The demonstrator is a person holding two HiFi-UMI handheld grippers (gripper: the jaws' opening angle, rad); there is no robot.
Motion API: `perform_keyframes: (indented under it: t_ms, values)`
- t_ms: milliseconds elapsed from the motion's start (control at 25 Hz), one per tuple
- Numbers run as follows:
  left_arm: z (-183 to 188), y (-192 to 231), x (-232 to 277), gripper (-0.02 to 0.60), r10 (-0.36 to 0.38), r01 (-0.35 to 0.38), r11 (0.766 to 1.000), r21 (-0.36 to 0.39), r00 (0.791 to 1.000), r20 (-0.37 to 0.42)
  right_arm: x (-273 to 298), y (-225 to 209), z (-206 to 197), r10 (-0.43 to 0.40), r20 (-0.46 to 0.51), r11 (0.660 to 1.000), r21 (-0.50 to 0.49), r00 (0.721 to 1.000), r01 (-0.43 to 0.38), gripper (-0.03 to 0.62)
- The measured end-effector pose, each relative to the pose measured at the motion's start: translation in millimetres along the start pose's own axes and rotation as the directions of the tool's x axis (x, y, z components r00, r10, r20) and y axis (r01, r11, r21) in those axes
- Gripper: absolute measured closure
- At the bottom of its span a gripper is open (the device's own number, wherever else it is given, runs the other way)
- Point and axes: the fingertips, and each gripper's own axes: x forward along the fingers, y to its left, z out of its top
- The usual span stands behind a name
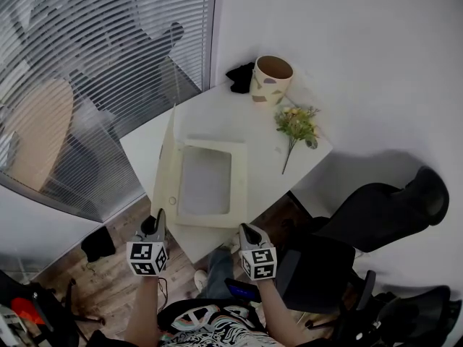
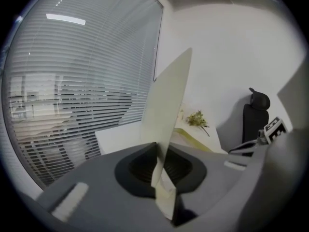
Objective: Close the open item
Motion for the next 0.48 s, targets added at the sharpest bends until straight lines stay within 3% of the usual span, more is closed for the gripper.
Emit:
perform_keyframes:
  t_ms: [480]
  values:
    - [2,-23,10,0.499,-0.048,0.05,0.993,0.104,0.999,-0.015,3,1,0,0.007,0.0,1.0,0.001,1.0,-0.007,0.594]
